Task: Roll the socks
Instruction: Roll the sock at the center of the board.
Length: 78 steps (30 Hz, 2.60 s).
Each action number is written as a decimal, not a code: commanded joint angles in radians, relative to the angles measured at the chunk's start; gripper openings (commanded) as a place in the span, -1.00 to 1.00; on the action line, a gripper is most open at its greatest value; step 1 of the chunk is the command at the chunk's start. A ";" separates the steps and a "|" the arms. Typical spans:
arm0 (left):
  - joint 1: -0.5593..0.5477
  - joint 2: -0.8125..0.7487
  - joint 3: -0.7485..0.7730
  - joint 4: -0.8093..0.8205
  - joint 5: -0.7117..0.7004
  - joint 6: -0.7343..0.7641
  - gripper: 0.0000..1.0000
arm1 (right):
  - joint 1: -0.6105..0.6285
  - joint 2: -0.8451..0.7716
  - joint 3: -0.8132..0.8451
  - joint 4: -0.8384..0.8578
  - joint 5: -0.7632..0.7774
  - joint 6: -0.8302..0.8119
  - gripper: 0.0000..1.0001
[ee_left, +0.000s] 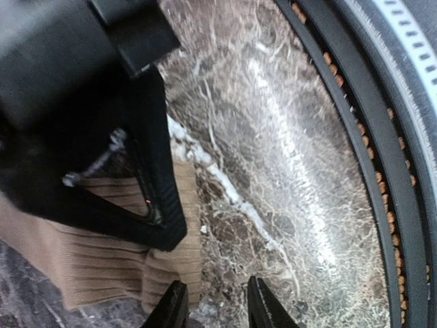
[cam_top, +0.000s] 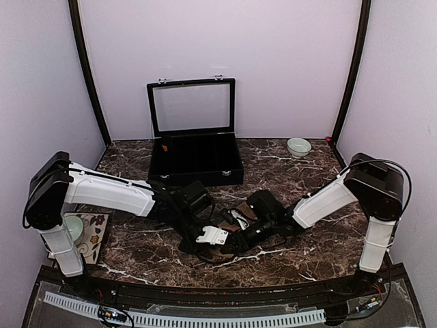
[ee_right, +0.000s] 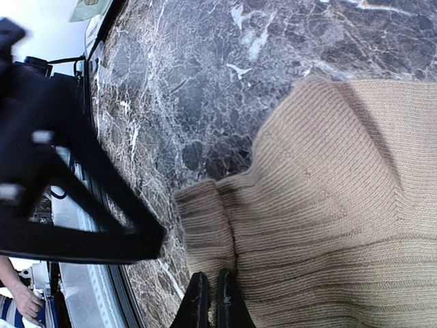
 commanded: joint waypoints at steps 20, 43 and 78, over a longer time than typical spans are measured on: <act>-0.005 0.062 -0.001 0.092 -0.065 -0.027 -0.37 | -0.011 0.079 -0.064 -0.107 0.034 0.045 -1.00; -0.005 0.157 -0.020 0.053 -0.108 -0.021 -0.53 | -0.024 0.063 -0.085 -0.022 -0.016 0.081 -1.00; 0.152 0.519 0.350 -0.474 0.222 -0.059 -1.00 | -0.009 -0.877 -0.494 0.111 0.568 -0.050 0.99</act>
